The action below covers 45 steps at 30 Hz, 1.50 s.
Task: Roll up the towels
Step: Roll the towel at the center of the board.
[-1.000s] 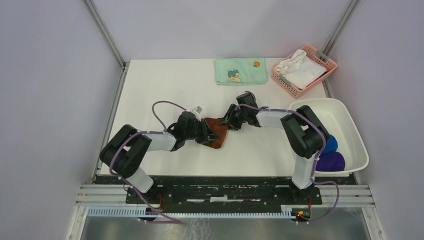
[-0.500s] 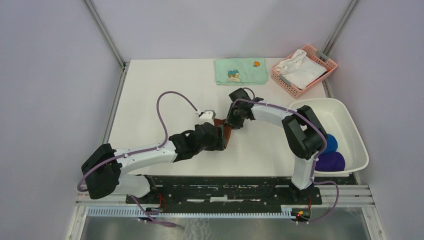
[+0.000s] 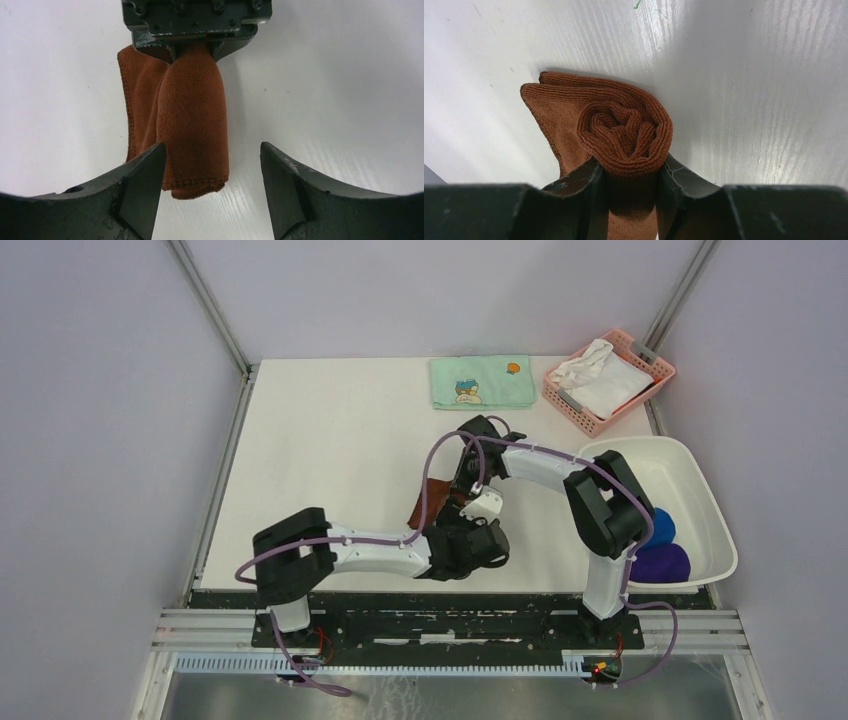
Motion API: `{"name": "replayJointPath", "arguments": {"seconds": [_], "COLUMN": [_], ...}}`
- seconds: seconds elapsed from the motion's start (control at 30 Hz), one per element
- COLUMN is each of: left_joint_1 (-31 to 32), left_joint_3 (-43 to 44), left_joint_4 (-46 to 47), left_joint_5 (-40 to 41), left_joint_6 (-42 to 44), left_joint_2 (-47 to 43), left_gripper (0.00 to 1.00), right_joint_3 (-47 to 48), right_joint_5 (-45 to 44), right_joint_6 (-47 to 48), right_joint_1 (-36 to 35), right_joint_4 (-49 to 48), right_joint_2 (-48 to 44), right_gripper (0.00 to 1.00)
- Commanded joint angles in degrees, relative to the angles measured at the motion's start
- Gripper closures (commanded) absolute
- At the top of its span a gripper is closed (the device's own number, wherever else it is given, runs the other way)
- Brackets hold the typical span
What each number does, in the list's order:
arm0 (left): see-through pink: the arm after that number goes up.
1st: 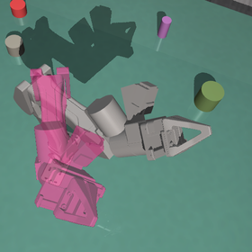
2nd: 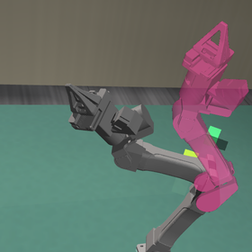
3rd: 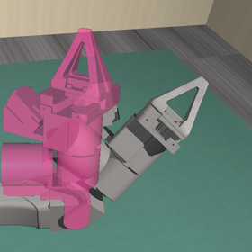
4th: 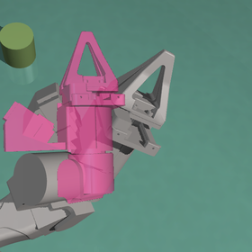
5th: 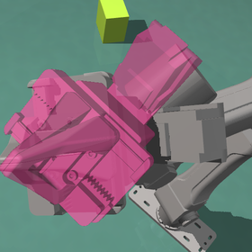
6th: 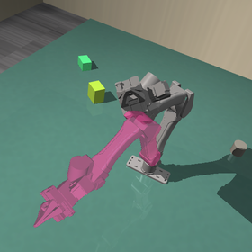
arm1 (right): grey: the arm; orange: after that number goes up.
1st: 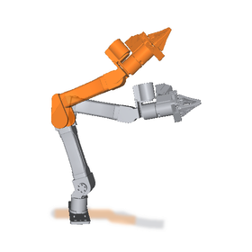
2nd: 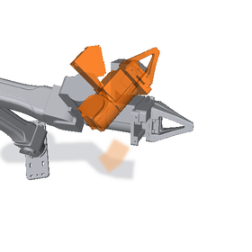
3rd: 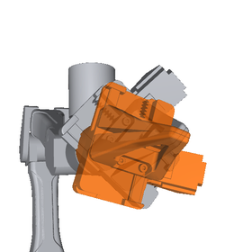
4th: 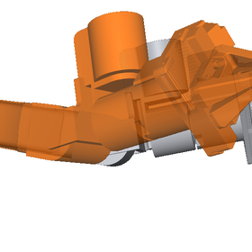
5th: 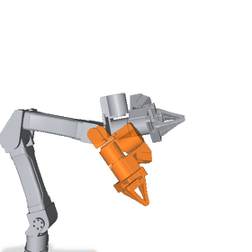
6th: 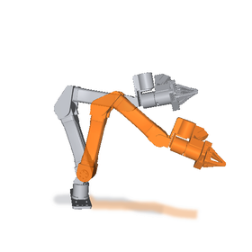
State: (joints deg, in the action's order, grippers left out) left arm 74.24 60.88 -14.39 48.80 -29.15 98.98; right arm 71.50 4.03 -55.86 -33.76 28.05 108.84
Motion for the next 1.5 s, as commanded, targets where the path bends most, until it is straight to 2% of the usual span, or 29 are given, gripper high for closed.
{"name": "replayJointPath", "arguments": {"seconds": [0.0,0.2,0.4,0.5,0.63,0.73,0.8,0.93,1.13,1.27,1.47], "left_joint_1": [0.18,0.21,-0.28,-2.26,-7.24,-13.11,-16.99,-24.56,-34.31,-39.42,-42.45], "left_joint_3": [2.97,4.41,4.57,2.62,-2.94,-7.96,-11.70,-18.36,-24.66,-27.63,-31.08], "left_joint_4": [1.32,1.27,-0.77,-0.14,4.36,8.68,12.39,19.00,31.41,39.28,50.81], "left_joint_5": [8.33,7.84,6.71,2.43,-9.41,-23.00,-31.66,-47.41,-65.76,-74.48,-82.48], "left_joint_6": [6.32,7.06,5.08,3.09,0.41,-2.74,-4.87,-9.73,-17.86,-23.85,-31.74], "left_joint_2": [4.48,10.86,12.76,10.06,2.24,-3.41,-6.60,-9.71,-7.73,-4.08,1.18], "left_gripper": [0.26,0.32,0.50,0.62,0.77,0.88,0.91,0.94,0.94,0.94,0.94], "right_joint_3": [0.81,0.64,0.09,-1.01,-2.60,-4.56,-6.17,-9.60,-13.10,-15.06,-15.40], "right_joint_5": [-2.10,-1.38,0.65,1.73,2.95,4.74,6.43,10.05,14.62,14.98,15.16], "right_joint_6": [0.91,0.73,0.99,1.41,2.77,3.32,3.36,2.34,-1.75,-4.23,-5.65], "right_joint_1": [-0.20,-0.21,-0.22,-0.10,0.52,1.22,1.84,2.75,3.05,3.20,3.33], "right_joint_4": [5.61,5.10,3.00,0.57,-2.53,-6.42,-9.57,-16.82,-26.88,-30.85,-34.40], "right_joint_2": [2.07,2.08,1.17,-0.53,-3.54,-6.10,-7.39,-9.22,-7.72,-6.14,-2.67], "right_gripper": [0.66,0.66,0.64,0.62,0.51,0.39,0.32,0.23,0.19,0.16,0.18]}}
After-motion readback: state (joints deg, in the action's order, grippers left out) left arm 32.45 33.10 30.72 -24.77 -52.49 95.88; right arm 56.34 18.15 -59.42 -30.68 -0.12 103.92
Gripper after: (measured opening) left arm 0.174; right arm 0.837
